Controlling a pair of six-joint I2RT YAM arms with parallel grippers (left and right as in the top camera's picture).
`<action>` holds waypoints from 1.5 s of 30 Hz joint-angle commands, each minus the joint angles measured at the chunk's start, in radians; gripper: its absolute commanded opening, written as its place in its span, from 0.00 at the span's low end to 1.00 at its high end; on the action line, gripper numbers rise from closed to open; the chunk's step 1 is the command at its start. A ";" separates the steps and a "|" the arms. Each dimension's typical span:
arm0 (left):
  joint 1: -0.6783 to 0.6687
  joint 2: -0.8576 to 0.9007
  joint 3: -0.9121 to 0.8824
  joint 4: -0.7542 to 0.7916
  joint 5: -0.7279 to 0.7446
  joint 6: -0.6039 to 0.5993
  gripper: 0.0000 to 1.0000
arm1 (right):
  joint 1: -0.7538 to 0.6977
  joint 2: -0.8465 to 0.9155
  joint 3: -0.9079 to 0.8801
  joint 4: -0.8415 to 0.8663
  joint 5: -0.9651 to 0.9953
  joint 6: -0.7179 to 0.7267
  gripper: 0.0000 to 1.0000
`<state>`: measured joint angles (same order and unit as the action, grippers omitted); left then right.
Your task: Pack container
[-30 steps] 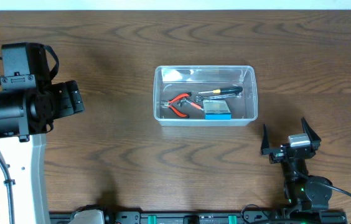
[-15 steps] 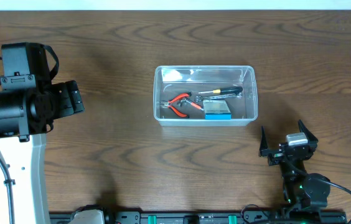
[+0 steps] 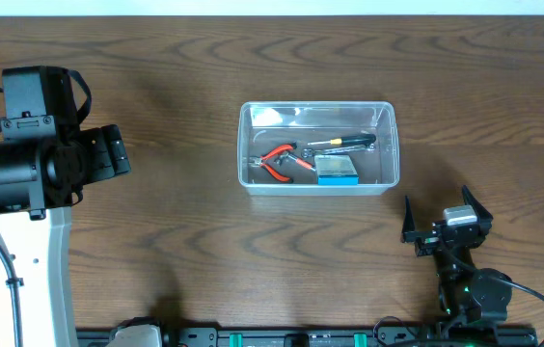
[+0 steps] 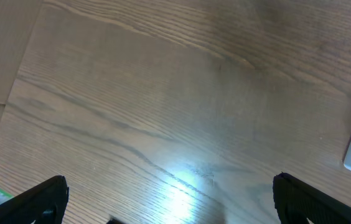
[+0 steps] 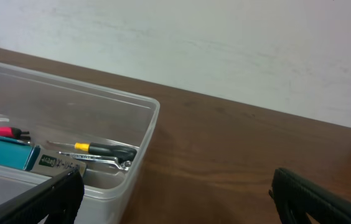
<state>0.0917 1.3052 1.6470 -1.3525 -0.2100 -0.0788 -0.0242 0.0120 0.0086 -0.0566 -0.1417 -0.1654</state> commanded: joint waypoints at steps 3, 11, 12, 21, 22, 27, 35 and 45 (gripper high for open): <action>0.005 0.002 0.005 0.000 -0.008 -0.009 0.98 | -0.001 -0.006 -0.003 -0.003 -0.005 0.014 0.99; 0.005 0.002 0.002 0.000 -0.008 -0.009 0.98 | -0.001 -0.006 -0.003 -0.003 -0.005 0.014 0.99; 0.005 -0.001 -0.005 0.000 -0.008 -0.009 0.98 | -0.001 -0.006 -0.003 -0.003 -0.005 0.015 0.99; -0.057 -0.251 -0.198 0.001 -0.008 -0.009 0.98 | -0.001 -0.006 -0.003 -0.003 -0.005 0.015 0.99; -0.071 -0.311 -0.247 0.001 -0.008 -0.009 0.98 | -0.001 -0.006 -0.003 -0.003 -0.005 0.014 0.99; -0.090 -0.522 -0.425 0.000 -0.008 -0.009 0.98 | -0.001 -0.006 -0.003 -0.003 -0.005 0.014 0.99; -0.090 -0.747 -0.531 0.047 -0.024 0.013 0.98 | -0.001 -0.006 -0.003 -0.003 -0.005 0.015 0.99; -0.090 -0.852 -0.535 0.651 0.202 -0.013 0.98 | -0.001 -0.006 -0.003 -0.003 -0.005 0.014 0.99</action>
<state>0.0044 0.4778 1.1110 -0.7574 -0.1009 -0.0799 -0.0242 0.0120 0.0082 -0.0566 -0.1421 -0.1650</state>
